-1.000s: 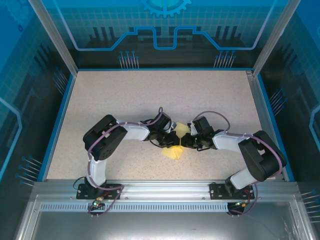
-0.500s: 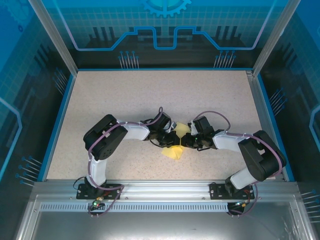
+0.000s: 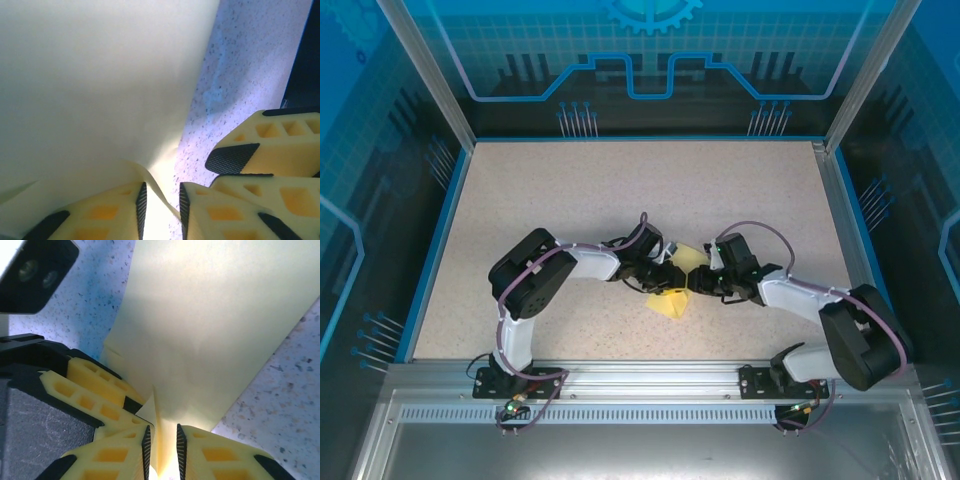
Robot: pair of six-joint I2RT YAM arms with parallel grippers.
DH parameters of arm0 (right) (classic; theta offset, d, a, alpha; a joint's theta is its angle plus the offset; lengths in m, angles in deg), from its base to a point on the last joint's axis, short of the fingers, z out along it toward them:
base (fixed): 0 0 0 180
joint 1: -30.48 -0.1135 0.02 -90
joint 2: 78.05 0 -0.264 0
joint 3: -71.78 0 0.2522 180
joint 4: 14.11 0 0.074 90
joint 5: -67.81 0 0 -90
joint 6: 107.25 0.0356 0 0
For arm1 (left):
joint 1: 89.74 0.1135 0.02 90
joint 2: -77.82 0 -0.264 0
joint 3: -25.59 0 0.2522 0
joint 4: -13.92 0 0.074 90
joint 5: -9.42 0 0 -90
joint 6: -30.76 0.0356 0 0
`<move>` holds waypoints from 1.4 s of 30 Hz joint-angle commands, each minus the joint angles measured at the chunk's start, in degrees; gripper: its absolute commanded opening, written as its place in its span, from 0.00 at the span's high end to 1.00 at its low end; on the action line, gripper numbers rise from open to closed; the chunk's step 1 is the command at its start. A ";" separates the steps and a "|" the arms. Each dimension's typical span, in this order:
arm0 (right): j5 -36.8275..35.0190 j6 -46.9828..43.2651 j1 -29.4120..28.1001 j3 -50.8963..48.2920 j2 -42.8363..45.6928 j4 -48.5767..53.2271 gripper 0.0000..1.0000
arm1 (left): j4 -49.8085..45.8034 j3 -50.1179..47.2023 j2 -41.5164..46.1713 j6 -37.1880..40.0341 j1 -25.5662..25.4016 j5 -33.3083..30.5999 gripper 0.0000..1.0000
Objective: Fold a paper plane with a square sheet of paper (pick it up from the middle)
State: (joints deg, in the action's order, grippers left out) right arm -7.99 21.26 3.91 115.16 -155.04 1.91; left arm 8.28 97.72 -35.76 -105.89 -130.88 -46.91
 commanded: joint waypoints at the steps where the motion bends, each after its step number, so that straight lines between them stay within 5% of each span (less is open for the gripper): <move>1: 2.51 -0.37 0.09 -2.08 1.31 -1.16 0.76 | 0.58 -1.18 -2.02 -1.16 -0.73 -1.82 0.66; 12: 5.00 1.54 0.85 -5.40 2.34 -4.18 0.75 | 5.91 -3.85 0.52 -3.18 -0.70 -1.56 0.51; 31: 11.32 5.92 6.91 -8.13 3.64 -9.74 0.76 | 9.45 -5.35 2.22 -3.29 -0.69 -0.62 0.84; 42: 14.52 6.84 6.93 -5.98 -3.23 -15.27 0.73 | 9.30 -5.37 1.96 -2.67 -0.74 -0.37 0.87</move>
State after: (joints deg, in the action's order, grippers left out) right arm 4.07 27.16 9.92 107.78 -157.10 -10.40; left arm 17.02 93.16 -33.99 -109.72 -131.23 -47.74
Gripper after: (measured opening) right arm 0.264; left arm 0.136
